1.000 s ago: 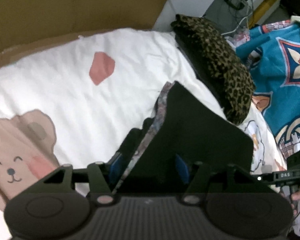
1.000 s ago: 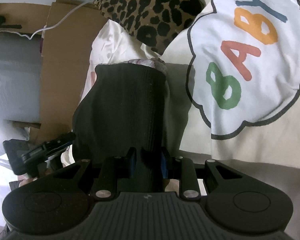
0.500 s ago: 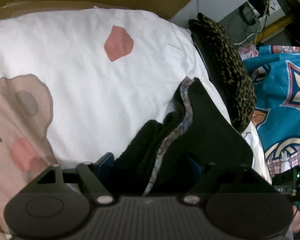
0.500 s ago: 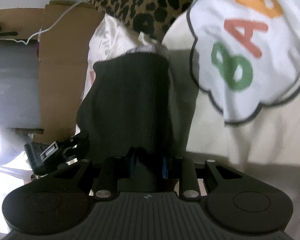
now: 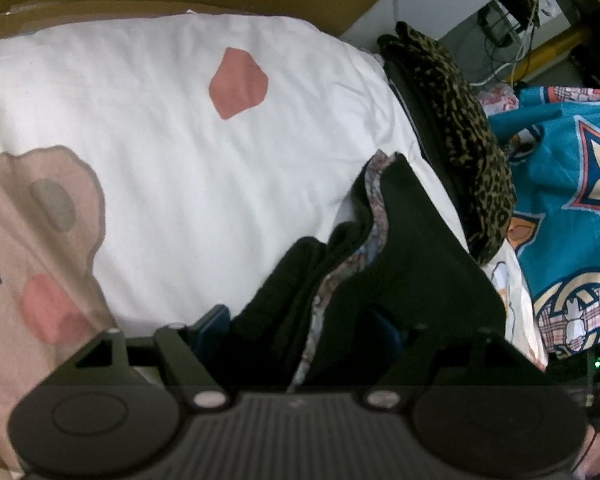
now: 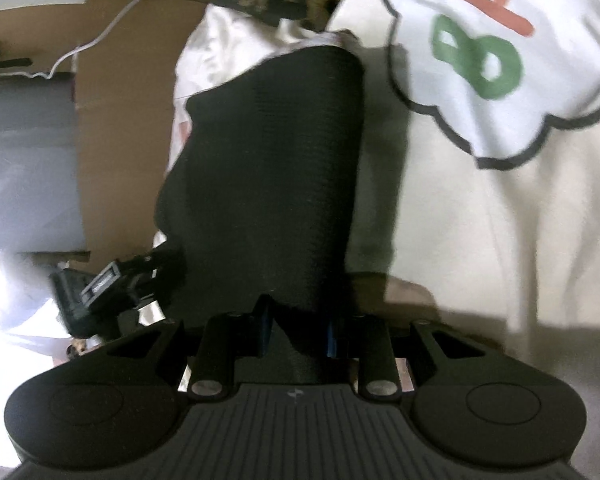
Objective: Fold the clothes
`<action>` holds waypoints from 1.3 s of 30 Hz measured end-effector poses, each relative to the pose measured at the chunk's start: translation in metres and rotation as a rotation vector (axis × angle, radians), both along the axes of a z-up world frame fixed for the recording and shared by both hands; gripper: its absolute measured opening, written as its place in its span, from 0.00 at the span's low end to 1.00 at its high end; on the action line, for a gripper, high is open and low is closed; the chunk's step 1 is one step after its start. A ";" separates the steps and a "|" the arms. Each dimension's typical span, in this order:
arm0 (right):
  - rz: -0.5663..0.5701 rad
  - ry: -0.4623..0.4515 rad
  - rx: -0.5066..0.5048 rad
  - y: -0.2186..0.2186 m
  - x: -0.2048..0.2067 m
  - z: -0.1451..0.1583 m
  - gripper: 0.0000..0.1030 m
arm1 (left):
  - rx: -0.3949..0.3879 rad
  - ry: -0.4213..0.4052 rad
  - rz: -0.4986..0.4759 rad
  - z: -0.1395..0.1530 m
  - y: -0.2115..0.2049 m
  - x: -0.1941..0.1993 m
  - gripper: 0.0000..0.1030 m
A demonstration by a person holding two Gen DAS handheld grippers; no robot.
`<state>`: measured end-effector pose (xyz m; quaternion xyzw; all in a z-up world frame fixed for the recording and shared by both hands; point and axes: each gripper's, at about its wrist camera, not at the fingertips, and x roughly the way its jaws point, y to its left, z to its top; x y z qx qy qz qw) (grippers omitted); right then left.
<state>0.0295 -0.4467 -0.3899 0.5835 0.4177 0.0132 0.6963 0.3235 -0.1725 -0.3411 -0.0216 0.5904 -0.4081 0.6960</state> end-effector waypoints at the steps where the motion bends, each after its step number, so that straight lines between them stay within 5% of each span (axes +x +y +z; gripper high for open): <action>1: -0.004 0.001 0.000 0.001 -0.001 -0.002 0.28 | 0.000 -0.002 -0.001 0.000 0.000 0.000 0.76; 9: -0.006 -0.022 -0.003 0.004 0.002 -0.002 0.26 | -0.016 -0.007 -0.001 -0.002 0.002 -0.001 0.76; 14: 0.032 -0.032 -0.031 0.004 0.007 0.002 0.07 | -0.016 -0.007 -0.007 -0.002 0.002 -0.002 0.74; 23: 0.052 -0.043 -0.056 -0.001 0.002 0.018 0.06 | -0.017 0.061 -0.012 -0.003 0.005 -0.009 0.63; 39: 0.103 -0.011 -0.054 -0.038 -0.006 0.027 0.06 | -0.059 0.156 0.065 -0.012 0.017 -0.061 0.61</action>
